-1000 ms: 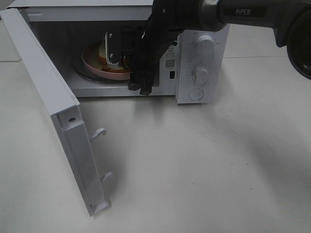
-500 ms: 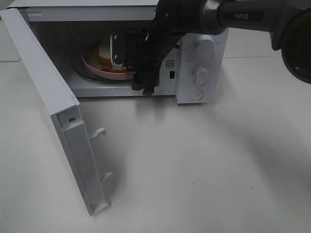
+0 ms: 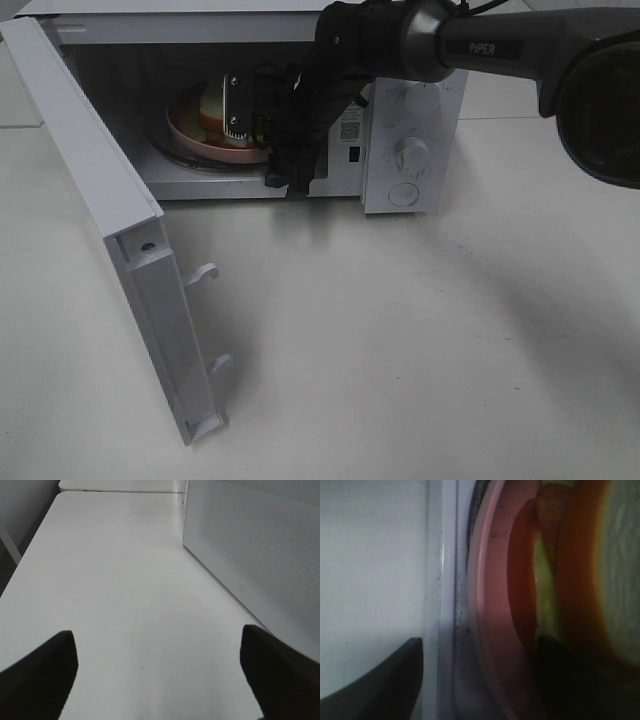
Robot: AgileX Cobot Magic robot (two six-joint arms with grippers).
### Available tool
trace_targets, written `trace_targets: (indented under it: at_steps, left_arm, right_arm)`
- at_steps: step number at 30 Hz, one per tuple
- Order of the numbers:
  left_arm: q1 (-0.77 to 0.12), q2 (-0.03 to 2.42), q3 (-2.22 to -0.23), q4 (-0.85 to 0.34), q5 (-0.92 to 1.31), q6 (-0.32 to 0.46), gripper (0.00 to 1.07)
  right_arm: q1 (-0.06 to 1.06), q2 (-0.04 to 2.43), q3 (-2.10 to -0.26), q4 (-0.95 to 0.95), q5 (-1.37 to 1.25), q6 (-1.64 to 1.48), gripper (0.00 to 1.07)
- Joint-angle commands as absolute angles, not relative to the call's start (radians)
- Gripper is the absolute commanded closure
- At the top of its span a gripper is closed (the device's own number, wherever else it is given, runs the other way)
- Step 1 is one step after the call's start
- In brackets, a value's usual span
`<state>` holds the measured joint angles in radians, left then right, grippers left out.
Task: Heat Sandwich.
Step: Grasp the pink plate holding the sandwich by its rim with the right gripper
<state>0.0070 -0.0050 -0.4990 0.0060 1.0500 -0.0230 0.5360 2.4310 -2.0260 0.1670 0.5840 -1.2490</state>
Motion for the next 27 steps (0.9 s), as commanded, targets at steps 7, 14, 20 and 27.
trace_targets:
  at_steps: [7, 14, 20, 27]
  left_arm:
    - [0.010, -0.021, -0.495, 0.006, 1.036, -0.021, 0.25]
    - [0.010, -0.021, -0.495, 0.006, 1.036, -0.021, 0.25]
    - [0.010, -0.021, -0.495, 0.006, 1.036, -0.021, 0.25]
    - [0.010, -0.021, -0.495, 0.006, 1.036, -0.021, 0.25]
  right_arm:
    - [0.524, 2.492, -2.058, 0.202, 0.588, -1.255, 0.44]
    - [0.515, 2.513, -2.058, 0.203, 0.597, -1.255, 0.49]
    - [0.515, 2.513, -2.058, 0.202, 0.620, -1.255, 0.86]
    - [0.515, 2.502, -2.058, 0.228, 0.639, -1.255, 1.07]
